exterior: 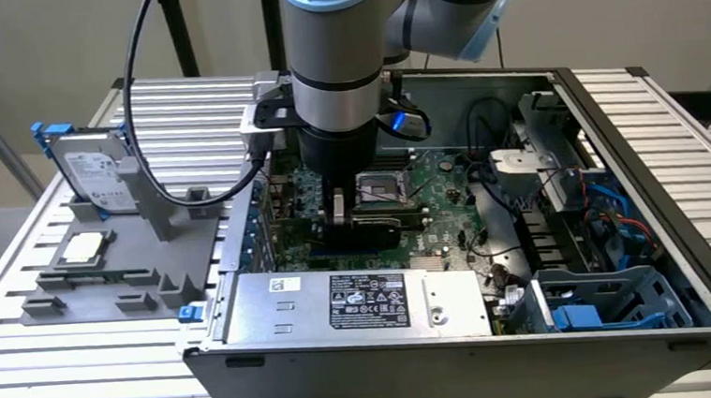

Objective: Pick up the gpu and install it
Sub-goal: 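Insert the gpu into the slot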

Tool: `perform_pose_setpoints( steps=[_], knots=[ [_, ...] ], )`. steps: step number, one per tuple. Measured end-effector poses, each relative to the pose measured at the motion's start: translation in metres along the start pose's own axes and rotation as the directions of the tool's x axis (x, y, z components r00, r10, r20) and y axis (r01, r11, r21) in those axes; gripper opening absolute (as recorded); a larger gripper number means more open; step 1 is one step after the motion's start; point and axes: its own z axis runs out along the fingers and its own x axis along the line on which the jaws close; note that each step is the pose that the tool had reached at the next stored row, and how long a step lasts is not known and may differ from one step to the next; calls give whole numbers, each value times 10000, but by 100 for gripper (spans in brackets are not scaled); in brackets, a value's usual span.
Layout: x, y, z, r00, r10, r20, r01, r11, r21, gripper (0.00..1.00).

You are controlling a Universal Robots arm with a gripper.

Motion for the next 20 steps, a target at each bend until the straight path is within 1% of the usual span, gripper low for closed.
perform_pose_setpoints(
  steps=[1, 10, 11, 12, 15, 16, 18, 20],
  knots=[
    [-1, -1, 6, 10000, -1, 7, 1, 10000, 3, 0],
    [-11, 1, 29, 10000, -2, 0, 2, 10000, 2, 0],
    [-13, 2, 32, 10000, 0, 12, 0, 10000, 2, 100],
    [-15, 3, 37, 10000, 5, 28, -5, 10000, 5, 100],
    [-12, 2, 23, 10000, 0, 2, 0, 10000, 1, 100],
    [-13, 1, 12, 10000, 0, 5, 0, 10000, 3, 100],
    [-15, 1, -37, 10000, 0, 3, 0, 10000, 0, 100],
    [-18, 2, -127, 10000, 0, 4, 0, 10000, 1, 100]
  ],
)
